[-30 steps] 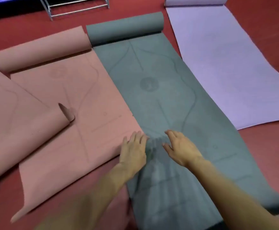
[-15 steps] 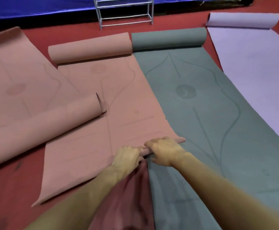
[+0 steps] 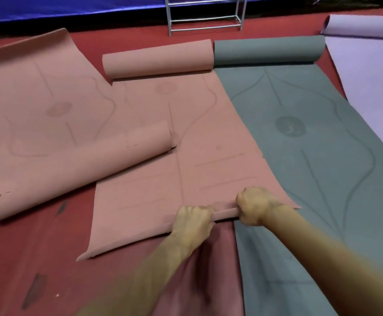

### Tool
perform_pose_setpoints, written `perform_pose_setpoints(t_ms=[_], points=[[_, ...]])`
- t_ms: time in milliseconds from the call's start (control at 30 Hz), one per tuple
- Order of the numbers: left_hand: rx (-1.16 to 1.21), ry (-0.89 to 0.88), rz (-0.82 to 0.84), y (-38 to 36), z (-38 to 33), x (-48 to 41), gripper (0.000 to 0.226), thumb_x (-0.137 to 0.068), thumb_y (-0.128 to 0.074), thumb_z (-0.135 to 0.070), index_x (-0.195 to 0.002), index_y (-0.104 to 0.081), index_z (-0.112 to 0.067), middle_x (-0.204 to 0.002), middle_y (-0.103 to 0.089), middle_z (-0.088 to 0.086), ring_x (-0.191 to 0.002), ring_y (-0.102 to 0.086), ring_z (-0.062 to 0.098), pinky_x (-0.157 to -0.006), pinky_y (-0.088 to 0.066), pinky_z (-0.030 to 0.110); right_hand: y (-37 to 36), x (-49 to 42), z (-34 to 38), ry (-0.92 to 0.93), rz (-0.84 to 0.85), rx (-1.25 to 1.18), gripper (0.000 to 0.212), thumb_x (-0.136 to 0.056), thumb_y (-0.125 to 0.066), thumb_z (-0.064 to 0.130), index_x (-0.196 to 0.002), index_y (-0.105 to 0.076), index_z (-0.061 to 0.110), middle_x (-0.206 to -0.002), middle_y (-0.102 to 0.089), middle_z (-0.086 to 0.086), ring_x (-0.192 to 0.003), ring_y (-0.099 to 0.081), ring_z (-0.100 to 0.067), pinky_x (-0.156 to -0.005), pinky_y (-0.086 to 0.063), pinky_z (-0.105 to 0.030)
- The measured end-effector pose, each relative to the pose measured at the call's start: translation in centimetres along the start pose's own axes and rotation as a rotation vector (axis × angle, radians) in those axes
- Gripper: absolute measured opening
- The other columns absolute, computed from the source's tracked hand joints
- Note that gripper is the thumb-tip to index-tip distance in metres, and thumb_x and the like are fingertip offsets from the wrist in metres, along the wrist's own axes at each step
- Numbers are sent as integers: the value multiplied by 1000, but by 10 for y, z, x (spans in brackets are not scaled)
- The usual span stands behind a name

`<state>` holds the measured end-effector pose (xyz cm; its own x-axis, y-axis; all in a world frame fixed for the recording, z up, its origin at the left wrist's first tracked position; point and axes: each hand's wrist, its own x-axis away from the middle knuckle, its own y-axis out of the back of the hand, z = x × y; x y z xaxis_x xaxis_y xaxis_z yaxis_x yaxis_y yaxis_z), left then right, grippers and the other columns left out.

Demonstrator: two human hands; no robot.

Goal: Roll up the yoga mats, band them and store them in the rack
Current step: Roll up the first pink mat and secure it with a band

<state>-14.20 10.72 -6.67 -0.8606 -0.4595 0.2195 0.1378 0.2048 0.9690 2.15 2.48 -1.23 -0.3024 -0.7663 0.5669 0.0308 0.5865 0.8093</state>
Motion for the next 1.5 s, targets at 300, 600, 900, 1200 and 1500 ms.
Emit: perform_pose_setpoints(t_ms=[300,600,900,1200,1500], points=[[51,75,-26,-4,38,26,39,-104,-51,-53,-122,-64,-22,-122,-73,7,-115,-65,33,-89,-45,41,-9,-27,22,256,-94,-10,24,-101,-53,33,-119,-65,21,-121,-71,-9,-113,-65,-32,-87,-47,-37],[118,133,-117,-50,130,110,25,-99,-54,-41,-97,-71,-22,-94,-75,0,-88,-72,29,-66,-51,35,-102,-22,45,306,-619,-192,44,-101,-34,61,-93,-64,29,-86,-68,10,-85,-68,-16,-61,-54,-35],[-126,63,-321,-71,116,96,66,-85,-36,-9,-149,-54,-10,-154,-53,12,-145,-47,28,-115,-25,60,-131,-20,60,177,-917,-201,51,-108,-35,38,-135,-69,11,-136,-69,-6,-127,-65,-29,-113,-36,-49],[-109,55,-426,-97,110,105,48,-105,-36,-26,-144,-61,-13,-147,-61,5,-143,-51,26,-113,-29,63,-131,-25,78,129,-908,-244,52,-103,-41,46,-132,-71,15,-140,-67,-5,-132,-62,-28,-115,-36,-54],[137,-3,-502,-115,109,115,34,-92,-53,-22,-113,-80,-23,-114,-78,-7,-105,-75,13,-83,-63,29,-146,-6,81,177,-927,-263,39,-98,-45,42,-102,-81,28,-107,-79,9,-96,-77,-16,-57,-61,-30]])
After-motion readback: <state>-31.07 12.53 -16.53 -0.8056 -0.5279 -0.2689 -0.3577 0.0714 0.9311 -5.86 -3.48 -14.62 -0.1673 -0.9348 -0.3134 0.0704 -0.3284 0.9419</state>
